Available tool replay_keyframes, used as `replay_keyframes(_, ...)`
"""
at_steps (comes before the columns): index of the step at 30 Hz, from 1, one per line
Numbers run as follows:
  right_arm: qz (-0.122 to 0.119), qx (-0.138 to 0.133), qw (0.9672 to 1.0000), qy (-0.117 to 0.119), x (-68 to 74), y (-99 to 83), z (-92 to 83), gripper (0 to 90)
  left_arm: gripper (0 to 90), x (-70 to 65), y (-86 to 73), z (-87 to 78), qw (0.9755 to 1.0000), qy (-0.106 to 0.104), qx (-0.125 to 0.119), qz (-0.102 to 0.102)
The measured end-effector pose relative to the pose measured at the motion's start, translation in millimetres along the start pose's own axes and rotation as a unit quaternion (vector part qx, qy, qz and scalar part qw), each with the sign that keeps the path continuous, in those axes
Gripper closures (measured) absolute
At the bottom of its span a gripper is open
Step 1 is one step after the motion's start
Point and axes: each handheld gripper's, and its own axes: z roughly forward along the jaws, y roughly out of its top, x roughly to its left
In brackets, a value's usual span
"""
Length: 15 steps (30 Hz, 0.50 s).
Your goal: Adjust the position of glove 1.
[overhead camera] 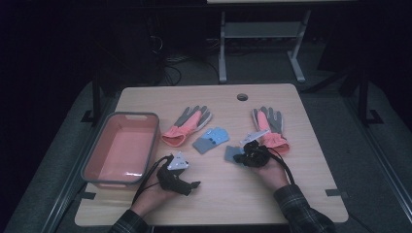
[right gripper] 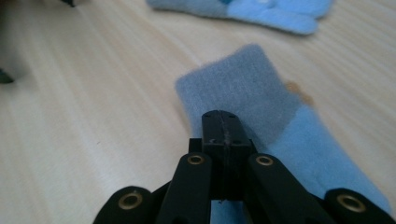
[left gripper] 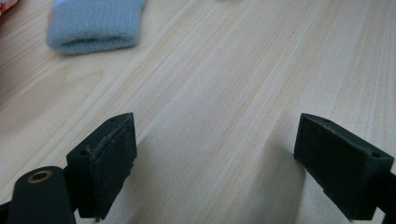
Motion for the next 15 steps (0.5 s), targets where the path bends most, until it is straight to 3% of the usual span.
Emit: replay_keyframes(15,-0.045,0.024,0.9974,0.051,33.7,-22.8,-16.4,90.0,12.5,-0.2,-0.1,0.2,1.0000,0.000,-0.002,-0.001)
